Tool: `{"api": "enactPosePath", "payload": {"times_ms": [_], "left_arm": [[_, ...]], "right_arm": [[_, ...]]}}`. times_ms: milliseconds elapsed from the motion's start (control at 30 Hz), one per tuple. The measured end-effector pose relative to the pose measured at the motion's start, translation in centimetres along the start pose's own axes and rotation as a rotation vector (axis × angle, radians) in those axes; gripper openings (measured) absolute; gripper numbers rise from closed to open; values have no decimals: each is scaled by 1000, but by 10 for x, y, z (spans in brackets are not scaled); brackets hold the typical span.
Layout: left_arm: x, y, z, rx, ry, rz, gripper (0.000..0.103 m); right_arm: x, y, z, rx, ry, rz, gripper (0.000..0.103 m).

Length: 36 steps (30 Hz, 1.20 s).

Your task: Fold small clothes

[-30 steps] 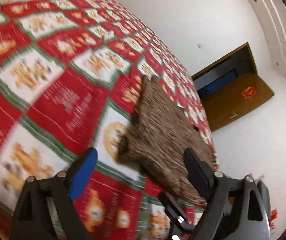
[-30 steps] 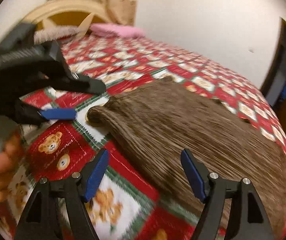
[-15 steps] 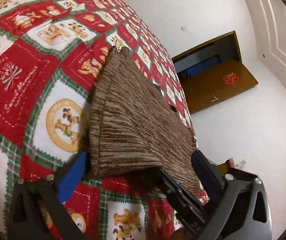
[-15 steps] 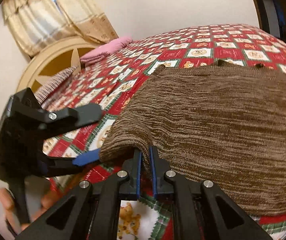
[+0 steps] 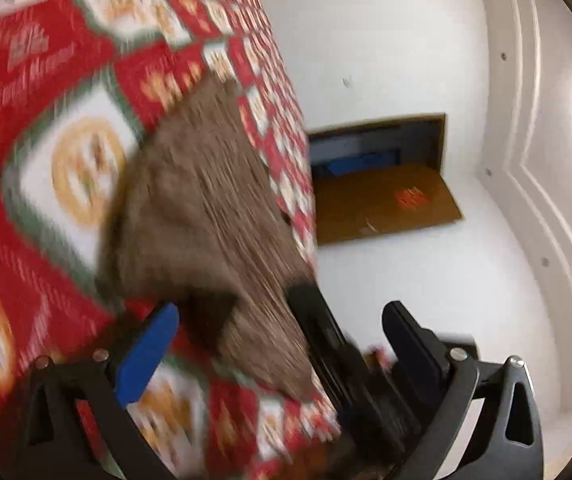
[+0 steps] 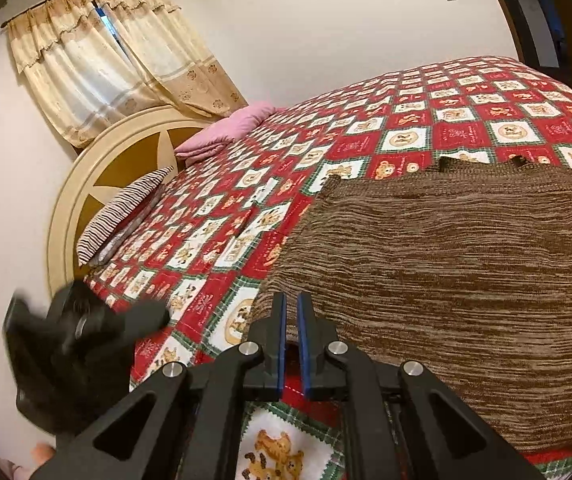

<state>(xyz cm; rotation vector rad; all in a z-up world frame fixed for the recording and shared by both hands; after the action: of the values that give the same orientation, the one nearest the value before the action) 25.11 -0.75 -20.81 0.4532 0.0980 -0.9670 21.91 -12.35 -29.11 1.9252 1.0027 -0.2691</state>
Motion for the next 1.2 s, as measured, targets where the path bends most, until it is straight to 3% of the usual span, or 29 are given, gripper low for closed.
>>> {"api": "enactPosePath", "payload": {"times_ms": [133,233,400,467,500,533,567,633,700,733,767,833,1067,1200], "left_arm": [[14,20,-6,6,53,34,103],[15,19,-4,31,69,30,103],[-18,13,-7,68,89,8,103],[-32,13,-18,77,122,19,103],[-40,17,-24,69,126,25,103],[-45,21,-29,59,130,24,103],[-51,26,-34,55,159,21,103],[-57,33,-41,64,204,19,103],[-59,37,-46,68,224,1,103],[-57,37,-48,65,227,-21,103],[-55,38,-49,60,222,-35,103],[-54,40,-47,58,208,-44,103],[-24,39,-24,84,92,-115,103],[12,44,-8,69,6,-151,103]], "right_arm": [[-6,0,7,4,-20,19,5],[-2,-8,12,4,-42,-15,5],[7,-32,-2,-125,-39,-103,6],[17,-39,-7,-193,-67,-137,21],[23,-42,-8,-216,-86,-145,51],[28,-43,-9,-245,-101,-140,72],[33,-44,-9,-273,-121,-139,74],[45,-48,-12,-334,-152,-153,73],[64,-52,-10,-472,-278,-164,73],[72,-54,-9,-521,-313,-178,67],[79,-57,-10,-551,-312,-207,56],[77,-48,-14,-532,-307,-186,11],[26,1,7,-20,28,-72,11],[28,3,8,41,67,-79,11]]}}
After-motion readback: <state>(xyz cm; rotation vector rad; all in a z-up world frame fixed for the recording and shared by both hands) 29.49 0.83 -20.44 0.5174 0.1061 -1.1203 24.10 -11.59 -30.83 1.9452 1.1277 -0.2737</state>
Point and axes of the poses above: each gripper's, at about its wrist camera, not at the fingertips, and x roughly the way its jaws point, z to its right, y to its top, the point moved 10 cm from there along x, roughly the way its jaws point, and after that the axes turned 10 degrees about x, right-handed, at the moved point
